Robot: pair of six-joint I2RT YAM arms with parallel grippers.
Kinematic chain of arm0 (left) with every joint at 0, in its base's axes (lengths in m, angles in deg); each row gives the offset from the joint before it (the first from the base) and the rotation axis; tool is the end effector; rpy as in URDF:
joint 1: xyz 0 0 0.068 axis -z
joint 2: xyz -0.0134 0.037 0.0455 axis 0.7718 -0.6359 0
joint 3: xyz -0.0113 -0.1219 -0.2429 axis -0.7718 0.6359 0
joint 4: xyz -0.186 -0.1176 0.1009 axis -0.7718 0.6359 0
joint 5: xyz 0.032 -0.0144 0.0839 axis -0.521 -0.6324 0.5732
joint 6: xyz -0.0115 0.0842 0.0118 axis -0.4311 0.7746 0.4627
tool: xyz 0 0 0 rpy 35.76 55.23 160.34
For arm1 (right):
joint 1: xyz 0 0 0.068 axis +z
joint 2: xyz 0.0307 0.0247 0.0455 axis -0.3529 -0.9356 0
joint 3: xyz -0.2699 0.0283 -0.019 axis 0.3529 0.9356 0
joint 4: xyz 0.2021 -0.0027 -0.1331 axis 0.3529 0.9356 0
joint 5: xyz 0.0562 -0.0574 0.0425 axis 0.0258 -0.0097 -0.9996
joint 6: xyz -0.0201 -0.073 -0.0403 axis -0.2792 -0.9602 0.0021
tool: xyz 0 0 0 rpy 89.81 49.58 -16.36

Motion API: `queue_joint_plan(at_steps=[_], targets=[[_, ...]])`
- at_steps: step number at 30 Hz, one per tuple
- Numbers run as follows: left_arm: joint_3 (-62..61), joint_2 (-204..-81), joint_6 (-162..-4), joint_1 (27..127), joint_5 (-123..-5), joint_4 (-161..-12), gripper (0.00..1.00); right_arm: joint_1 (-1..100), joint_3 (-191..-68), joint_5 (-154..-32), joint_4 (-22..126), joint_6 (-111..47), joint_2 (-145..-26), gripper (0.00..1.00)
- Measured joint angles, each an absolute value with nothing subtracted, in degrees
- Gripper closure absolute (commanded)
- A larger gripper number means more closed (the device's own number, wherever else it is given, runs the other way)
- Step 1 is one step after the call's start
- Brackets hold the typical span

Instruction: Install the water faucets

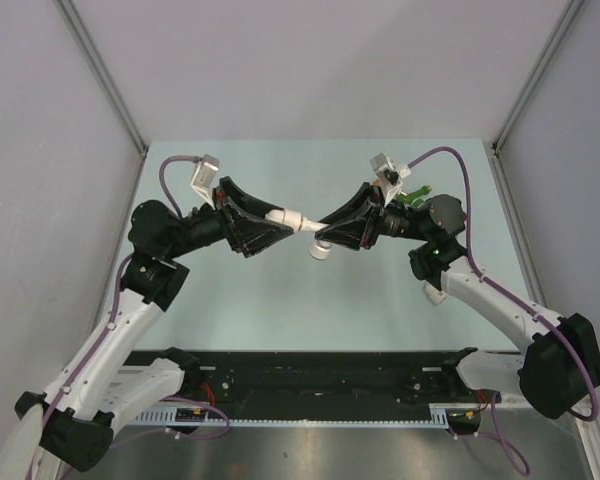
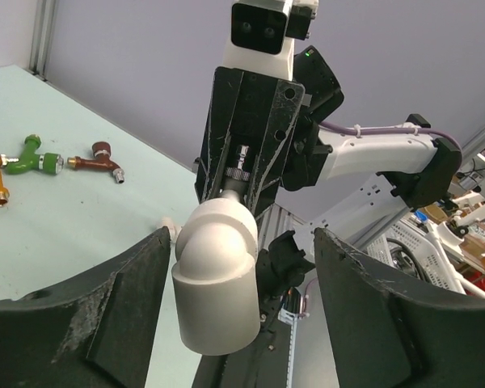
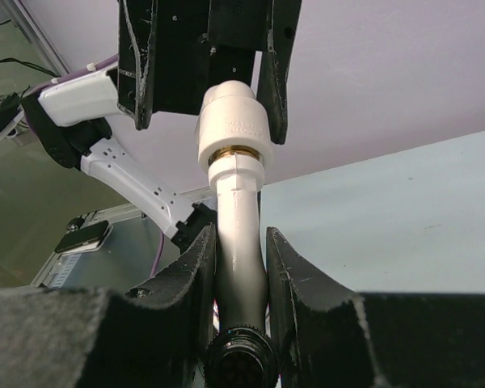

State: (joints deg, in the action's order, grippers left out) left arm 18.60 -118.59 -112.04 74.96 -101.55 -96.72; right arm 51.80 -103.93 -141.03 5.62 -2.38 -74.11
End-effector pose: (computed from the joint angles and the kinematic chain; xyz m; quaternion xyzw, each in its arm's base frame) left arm 0.1593 -0.1321 0.4185 0.2283 0.6004 -0.5913 0.4876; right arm 0.1956 0.1910 0.3906 -0.3720 0.4883 0.6227 0.4853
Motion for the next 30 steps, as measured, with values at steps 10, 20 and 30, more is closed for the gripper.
queue_joint_plan(at_steps=[10,20,30], targets=[[18.6,-119.9,-111.76,75.01,-101.99,-95.19,0.36,51.78,-103.98,-140.98,5.88,-0.83,-74.13,1.0],[18.56,-120.32,-111.02,75.64,-101.7,-94.4,0.99,51.8,-104.74,-141.7,7.22,0.24,-75.14,1.0],[18.71,-119.38,-110.67,75.9,-99.06,-94.18,1.0,51.19,-105.6,-141.7,7.63,4.72,-75.42,0.54]])
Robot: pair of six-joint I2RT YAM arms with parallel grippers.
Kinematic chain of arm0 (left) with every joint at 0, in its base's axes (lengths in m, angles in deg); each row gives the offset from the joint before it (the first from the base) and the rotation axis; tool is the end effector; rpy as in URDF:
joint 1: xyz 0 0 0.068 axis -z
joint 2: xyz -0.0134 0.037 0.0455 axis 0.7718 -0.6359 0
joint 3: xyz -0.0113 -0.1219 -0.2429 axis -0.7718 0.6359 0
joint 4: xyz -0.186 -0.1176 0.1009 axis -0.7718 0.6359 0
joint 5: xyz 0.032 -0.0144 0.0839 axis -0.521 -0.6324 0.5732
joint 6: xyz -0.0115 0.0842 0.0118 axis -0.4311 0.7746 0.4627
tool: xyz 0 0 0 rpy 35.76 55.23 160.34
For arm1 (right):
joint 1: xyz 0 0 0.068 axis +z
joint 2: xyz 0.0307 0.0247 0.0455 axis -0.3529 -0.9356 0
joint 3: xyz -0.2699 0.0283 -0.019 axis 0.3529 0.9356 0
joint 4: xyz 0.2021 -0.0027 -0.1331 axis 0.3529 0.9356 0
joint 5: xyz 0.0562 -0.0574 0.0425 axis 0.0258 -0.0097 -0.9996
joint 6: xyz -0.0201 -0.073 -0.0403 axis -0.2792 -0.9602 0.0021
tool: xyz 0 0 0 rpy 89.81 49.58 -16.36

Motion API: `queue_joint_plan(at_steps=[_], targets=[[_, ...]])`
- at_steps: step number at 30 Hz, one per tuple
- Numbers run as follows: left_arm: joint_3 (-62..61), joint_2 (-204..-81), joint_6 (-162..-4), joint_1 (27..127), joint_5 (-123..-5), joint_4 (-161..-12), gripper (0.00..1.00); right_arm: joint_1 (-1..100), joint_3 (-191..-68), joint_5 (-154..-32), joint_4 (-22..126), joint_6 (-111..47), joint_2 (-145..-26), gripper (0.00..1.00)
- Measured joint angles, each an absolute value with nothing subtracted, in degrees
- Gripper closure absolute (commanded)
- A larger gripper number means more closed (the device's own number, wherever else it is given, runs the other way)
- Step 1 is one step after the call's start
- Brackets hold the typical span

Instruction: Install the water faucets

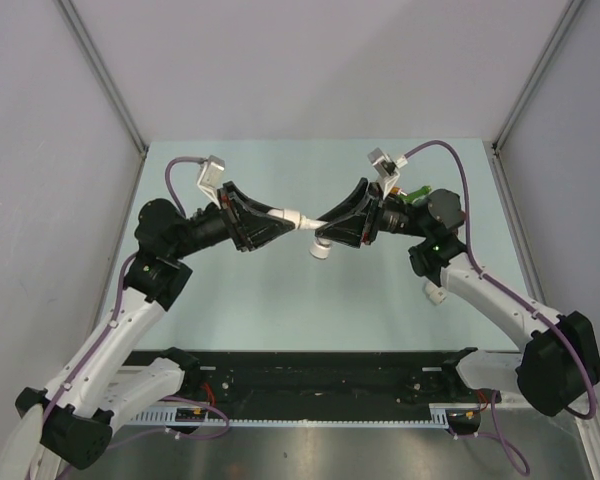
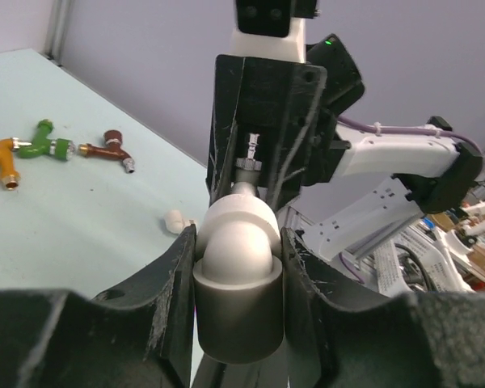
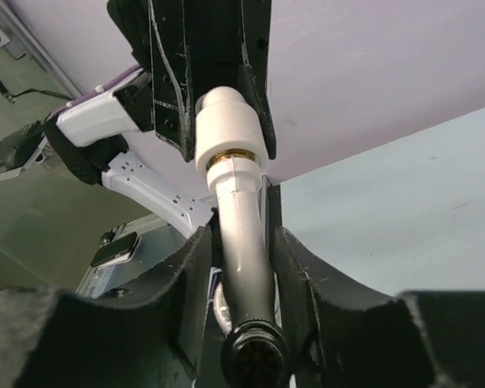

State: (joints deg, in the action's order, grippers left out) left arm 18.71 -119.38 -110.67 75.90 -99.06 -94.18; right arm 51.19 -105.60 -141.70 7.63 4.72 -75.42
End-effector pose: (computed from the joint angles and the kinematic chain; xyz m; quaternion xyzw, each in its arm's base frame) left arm 0.1652 -0.1360 0.4103 0.2145 0.6197 -0.5806 0.4825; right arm 0.2030 0.1927 0.3907 -0.3380 0.5214 0.6504 0.4369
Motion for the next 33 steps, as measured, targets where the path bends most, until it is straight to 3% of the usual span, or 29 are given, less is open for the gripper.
queue_joint_plan(at_steps=[5,8,14,19,27,33], targets=[[19.85,-119.34,-112.98,75.99,-95.32,-93.42,1.0,48.87,-105.64,-137.51,12.86,-0.28,-71.2,0.33],[20.2,-119.36,-114.69,75.99,-93.16,-92.37,1.0,47.32,-105.77,-133.66,17.8,-6.82,-66.18,0.27],[19.89,-119.42,-117.64,75.99,-89.84,-89.5,1.0,47.28,-106.49,-128.94,26.98,-27.23,-56.74,0.22],[17.42,-120.69,-120.33,75.99,-88.68,-85.96,1.0,53.97,-106.71,-124.33,38.1,-52.52,-51.42,0.22],[13.82,-122.48,-124.59,75.99,-88.81,-82.38,1.0,74.38,-106.8,-101.66,53.64,-87.27,-50.83,0.22],[13.36,-122.88,-125.99,75.97,-89.05,-80.72,1.0,78.99,-106.4,-88.68,56.46,-100.17,-53.26,0.21]])
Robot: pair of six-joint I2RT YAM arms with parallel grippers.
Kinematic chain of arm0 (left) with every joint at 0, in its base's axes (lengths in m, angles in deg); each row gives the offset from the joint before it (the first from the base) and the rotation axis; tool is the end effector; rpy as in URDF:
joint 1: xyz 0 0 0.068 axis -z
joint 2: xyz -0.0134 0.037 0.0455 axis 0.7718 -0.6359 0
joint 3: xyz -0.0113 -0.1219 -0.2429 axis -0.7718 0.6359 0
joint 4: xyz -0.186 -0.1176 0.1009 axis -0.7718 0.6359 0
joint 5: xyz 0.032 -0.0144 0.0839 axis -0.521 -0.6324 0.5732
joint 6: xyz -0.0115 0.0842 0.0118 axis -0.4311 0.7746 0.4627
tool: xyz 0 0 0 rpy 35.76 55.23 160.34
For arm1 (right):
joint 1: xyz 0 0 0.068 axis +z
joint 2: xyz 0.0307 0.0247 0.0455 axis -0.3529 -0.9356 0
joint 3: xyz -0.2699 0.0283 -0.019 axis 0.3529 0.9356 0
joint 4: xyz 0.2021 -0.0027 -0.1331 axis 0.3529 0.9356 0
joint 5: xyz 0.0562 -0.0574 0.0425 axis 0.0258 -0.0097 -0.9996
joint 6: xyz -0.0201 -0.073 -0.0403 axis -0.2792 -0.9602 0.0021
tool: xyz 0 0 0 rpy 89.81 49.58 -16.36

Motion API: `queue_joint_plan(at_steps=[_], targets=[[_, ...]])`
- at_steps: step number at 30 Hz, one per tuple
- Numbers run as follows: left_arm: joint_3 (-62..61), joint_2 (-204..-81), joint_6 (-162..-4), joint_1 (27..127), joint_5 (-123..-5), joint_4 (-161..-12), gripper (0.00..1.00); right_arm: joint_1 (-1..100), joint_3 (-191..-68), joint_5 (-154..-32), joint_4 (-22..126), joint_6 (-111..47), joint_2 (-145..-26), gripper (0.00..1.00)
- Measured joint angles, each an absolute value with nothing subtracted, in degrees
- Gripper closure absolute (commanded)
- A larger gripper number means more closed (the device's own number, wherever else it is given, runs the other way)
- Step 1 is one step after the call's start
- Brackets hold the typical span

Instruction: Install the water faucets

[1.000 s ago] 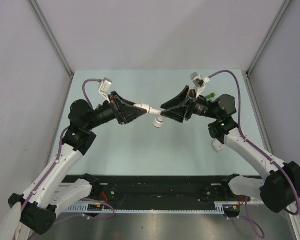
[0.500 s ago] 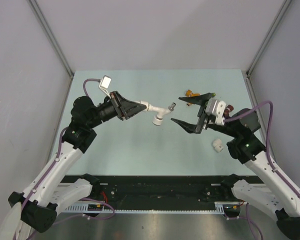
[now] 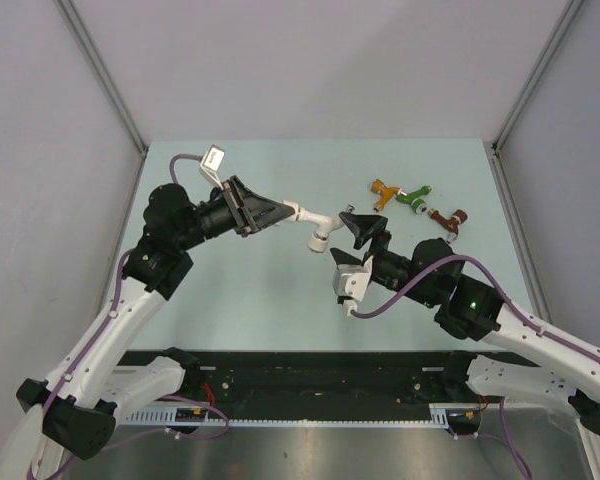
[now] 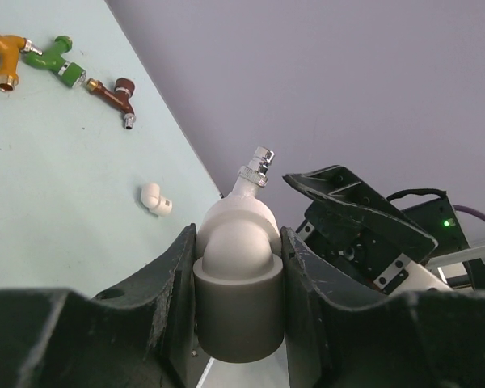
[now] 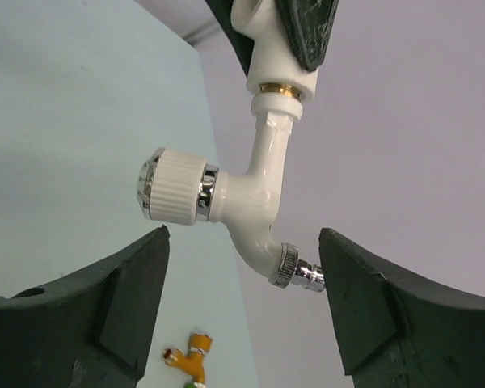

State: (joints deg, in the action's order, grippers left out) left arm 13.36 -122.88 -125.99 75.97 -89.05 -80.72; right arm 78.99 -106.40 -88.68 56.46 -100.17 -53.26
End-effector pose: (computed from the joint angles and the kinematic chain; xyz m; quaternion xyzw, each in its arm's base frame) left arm 0.1888 -0.1360 0.4010 0.0274 0.7091 -0.5887 0.3871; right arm 0.1107 0.1875 0.3802 -0.6298 0.3442 0.0014 0.6963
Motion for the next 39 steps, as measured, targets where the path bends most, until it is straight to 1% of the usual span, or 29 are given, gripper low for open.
queue_joint_plan(at_steps=[3,9,12,14,15,16,18,19,21,22,24,25,29,31,35,39], targets=[[13.23,-122.88,-126.34,75.88,-89.4,-80.35,1.0,79.56,-105.62,-84.59,55.96,-104.98,-53.83,0.21],[12.97,-122.88,-127.21,75.88,-90.45,-80.17,1.0,80.59,-104.46,-80.64,52.18,-111.45,-56.58,0.22],[12.7,-122.88,-127.54,75.88,-91.04,-80.21,1.0,81.64,-103.41,-79.63,49.42,-113.9,-58.02,0.25],[12.55,-122.88,-127.8,75.88,-91.43,-80.19,1.0,81.92,-102.25,-79.06,47.11,-115.4,-58.79,0.29],[12.55,-122.9,-127.82,75.88,-91.5,-80.15,1.0,82.05,-101.77,-78.82,46.08,-115.97,-59.1,0.33],[12.55,-122.99,-127.87,75.84,-91.61,-80.1,1.0,82.12,-101.44,-78.58,45.05,-116.65,-59.47,0.42],[12.55,-123.2,-127.87,75.66,-91.52,-80.1,1.0,82.12,-101.16,-78.25,43.65,-117.55,-60.12,0.54],[12.55,-123.29,-127.87,75.51,-91.45,-80.13,1.0,82.12,-101.01,-78.38,43.3,-117.63,-60.32,0.65],[12.55,-123.47,-127.72,75.44,-91.28,-80.1,1.0,82.12,-100.87,-78.56,42.65,-117.39,-60.39,0.75],[12.51,-123.51,-127.63,75.44,-91.08,-80.3,1.0,82.12,-100.81,-79.21,42.91,-117.04,-60.32,0.86],[12.51,-123.51,-127.15,75.36,-90.97,-80.28,1.0,82.18,-100.63,-80.24,42.89,-115.43,-60.23,0.97],[12.51,-123.51,-127.08,75.33,-91.26,-80.54,1.0,82.01,-100.59,-80.94,42.93,-114.14,-59.93,1.0],[12.55,-123.51,-126.73,75.47,-93.0,-83.1,1.0,79.34,-100.57,-87.94,43.52,-106.49,-57.7,1.0],[12.99,-123.51,-126.73,75.64,-93.94,-85.42,1.0,76.24,-100.57,-94.97,43.65,-99.65,-56.34,1.0],[15.19,-123.47,-126.86,76.16,-95.34,-92.32,1.0,68.02,-100.57,-111.15,41.73,-82.58,-55.18,1.0],[18.54,-123.23,-128.81,76.27,-96.22,-100.34,1.0,60.41,-100.55,-126.01,35.19,-61.51,-56.87,1.0]])
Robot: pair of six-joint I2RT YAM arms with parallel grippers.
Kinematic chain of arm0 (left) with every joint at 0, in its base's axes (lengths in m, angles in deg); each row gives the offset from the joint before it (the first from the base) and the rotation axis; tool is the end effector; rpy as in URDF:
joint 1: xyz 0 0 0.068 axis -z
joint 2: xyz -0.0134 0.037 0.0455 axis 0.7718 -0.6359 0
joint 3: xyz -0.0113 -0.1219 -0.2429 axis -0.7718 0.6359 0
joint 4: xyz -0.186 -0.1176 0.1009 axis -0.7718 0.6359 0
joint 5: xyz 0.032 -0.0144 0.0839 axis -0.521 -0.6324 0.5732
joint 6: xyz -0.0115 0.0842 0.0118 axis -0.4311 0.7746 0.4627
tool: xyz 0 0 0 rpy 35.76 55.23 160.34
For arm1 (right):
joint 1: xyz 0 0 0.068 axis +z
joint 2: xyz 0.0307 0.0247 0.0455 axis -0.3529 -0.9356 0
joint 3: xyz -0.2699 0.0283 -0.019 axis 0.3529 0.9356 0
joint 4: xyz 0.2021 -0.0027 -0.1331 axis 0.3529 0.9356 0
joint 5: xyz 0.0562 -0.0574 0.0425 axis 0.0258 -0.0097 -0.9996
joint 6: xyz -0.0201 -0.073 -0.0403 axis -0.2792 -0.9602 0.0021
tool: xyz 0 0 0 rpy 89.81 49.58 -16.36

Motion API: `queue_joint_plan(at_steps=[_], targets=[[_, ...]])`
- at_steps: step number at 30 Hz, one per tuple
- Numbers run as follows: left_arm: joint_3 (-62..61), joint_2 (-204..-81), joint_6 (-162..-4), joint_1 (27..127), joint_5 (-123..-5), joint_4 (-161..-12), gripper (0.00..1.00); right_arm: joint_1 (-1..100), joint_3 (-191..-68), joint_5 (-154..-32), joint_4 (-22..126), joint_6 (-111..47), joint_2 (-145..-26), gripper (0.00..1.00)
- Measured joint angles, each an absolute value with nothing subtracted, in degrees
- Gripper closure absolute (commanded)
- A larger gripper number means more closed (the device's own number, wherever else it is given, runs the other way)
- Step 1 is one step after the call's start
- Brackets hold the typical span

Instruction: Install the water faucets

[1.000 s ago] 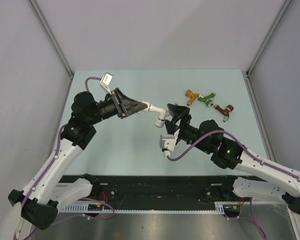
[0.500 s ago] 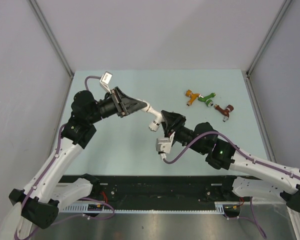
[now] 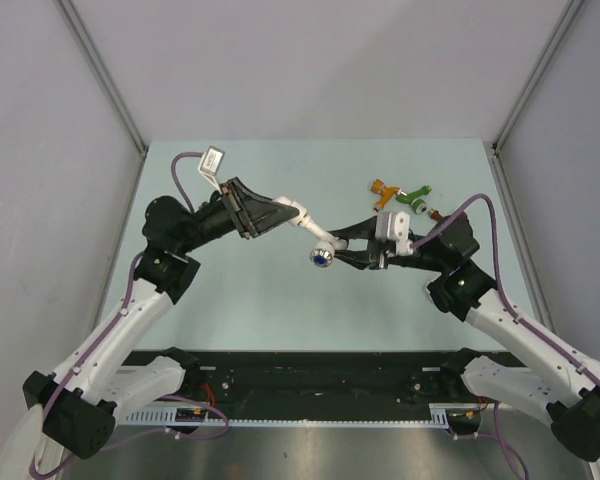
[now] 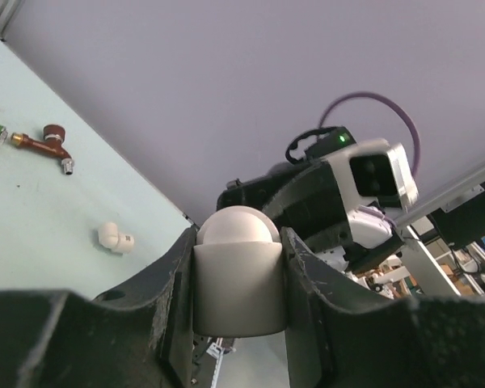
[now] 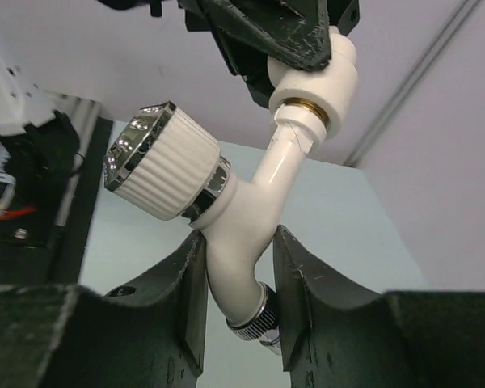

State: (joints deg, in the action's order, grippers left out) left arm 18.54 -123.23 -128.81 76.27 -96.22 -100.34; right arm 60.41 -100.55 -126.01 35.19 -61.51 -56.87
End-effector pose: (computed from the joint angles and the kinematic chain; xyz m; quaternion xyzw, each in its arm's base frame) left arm 0.1828 -0.1429 0.4123 0.1063 0.6321 -0.6482 0.4111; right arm 0.1373 0.1781 0.3810 -0.5389 0.3782 0.3265 0.6782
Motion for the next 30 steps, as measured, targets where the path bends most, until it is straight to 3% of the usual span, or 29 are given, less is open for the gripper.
queue_joint_plan(at_steps=[4,10,17,24,26,30], targets=[[22.19,-122.24,-131.41,76.25,-95.61,-108.15,1.0,55.12,-100.52,-136.61,23.61,-39.3,-61.08,1.0],[28.09,-119.07,-134.14,76.16,-92.2,-117.33,1.0,51.82,-100.55,-142.86,3.44,-9.94,-68.6,1.0],[34.49,-115.97,-134.47,76.16,-90.51,-126.7,1.0,49.7,-100.57,-139.32,-11.1,14.8,-73.63,1.0],[37.55,-115.14,-129.77,75.95,-90.73,-129.02,1.0,47.93,-100.9,-133.66,-11.21,29.84,-77.39,1.0],[37.75,-115.14,-129.14,75.77,-90.45,-128.78,1.0,47.82,-100.87,-132.94,-10.95,32.06,-78.18,0.96],[37.84,-114.7,-128.22,75.75,-89.81,-127.36,1.0,47.76,-100.9,-132.31,-9.15,32.72,-77.91,0.75]])
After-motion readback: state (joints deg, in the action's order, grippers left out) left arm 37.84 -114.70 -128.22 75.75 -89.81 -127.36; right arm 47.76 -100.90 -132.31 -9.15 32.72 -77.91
